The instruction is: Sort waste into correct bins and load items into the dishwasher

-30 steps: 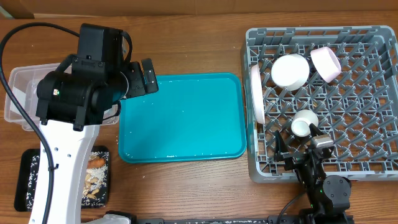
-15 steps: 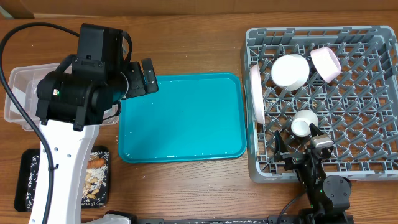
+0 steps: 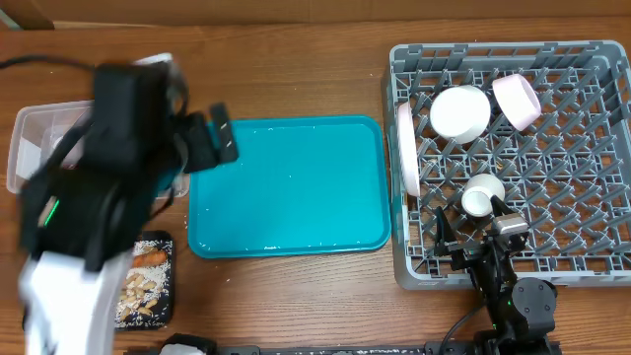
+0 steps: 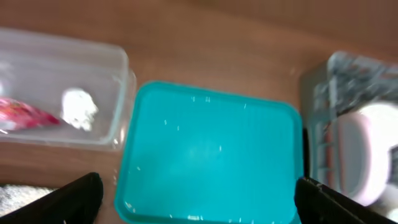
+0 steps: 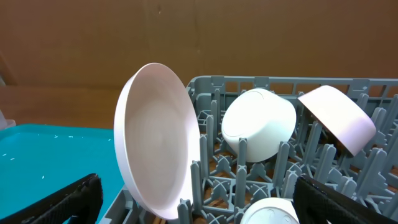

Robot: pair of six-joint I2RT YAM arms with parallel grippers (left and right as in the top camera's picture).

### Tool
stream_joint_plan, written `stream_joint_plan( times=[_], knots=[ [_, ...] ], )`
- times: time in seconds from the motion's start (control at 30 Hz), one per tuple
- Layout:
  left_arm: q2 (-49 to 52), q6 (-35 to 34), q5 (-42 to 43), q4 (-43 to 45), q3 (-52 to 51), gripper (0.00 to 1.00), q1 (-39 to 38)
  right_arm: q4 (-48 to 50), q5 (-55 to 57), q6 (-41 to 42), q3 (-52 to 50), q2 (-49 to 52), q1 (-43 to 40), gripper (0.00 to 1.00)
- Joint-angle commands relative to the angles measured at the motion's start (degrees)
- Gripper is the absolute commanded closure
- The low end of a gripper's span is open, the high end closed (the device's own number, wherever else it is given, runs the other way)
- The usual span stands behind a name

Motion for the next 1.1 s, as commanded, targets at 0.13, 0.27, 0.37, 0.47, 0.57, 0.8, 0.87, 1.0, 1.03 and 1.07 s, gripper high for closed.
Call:
stream_joint_plan(
  times=[0.13, 0.27, 0.37, 0.47, 0.57, 0.8, 0.87, 1.0, 1.03, 1.07],
  knots=[
    [-23.8, 1.7, -6.27, -0.92, -4.17, 0.0, 0.52, 0.31, -0.39, -0.24, -0.37, -0.63, 0.31, 0.0],
    [-34.97, 1.44, -5.99, -0.87, -15.08, 0.0, 3.26, 0.33, -0.39, -0.24, -0.37, -0.63, 0.31, 0.0],
    [-43.82, 1.46, -4.79, 0.7, -26.62, 0.0, 6.23, 0.33, -0.39, -0.24, -0.37, -0.63, 0.31, 0.0],
    [-52.83, 1.46, -3.13, 6.47, -40.54, 0.0, 9.55, 0.31, -0.39, -0.24, -0.37, -0.63, 0.31, 0.0],
    [-60.89, 1.46, -0.02, 20.59, -55.04, 0.0, 11.98, 0.31, -0.39, -0.24, -0.37, -0.63, 0.31, 0.0],
    [-67.84, 1.46, 11.47, 52.28, -76.89, 0.0, 14.91, 0.31, -0.39, -0.24, -0.37, -0.63, 0.31, 0.0],
    [-68.54, 1.44, 13.75, 60.02, -81.7, 0.0, 14.93, 0.31, -0.39, -0.24, -0.37, -0.63, 0.31, 0.0],
    [-69.59, 1.44, 16.68, 71.91, -89.85, 0.0, 14.93, 0.31, -0.39, -0.24, -0.37, -0.63, 0.31, 0.0],
    [-70.1, 1.46, 16.92, 73.81, -91.58, 0.0, 14.93, 0.31, -0.39, -0.24, -0.37, -0.63, 0.31, 0.0],
    [-70.64, 1.46, 16.92, 74.95, -92.98, 0.0, 14.93, 0.31, -0.39, -0.24, -0.37, -0.63, 0.31, 0.0]
  ],
)
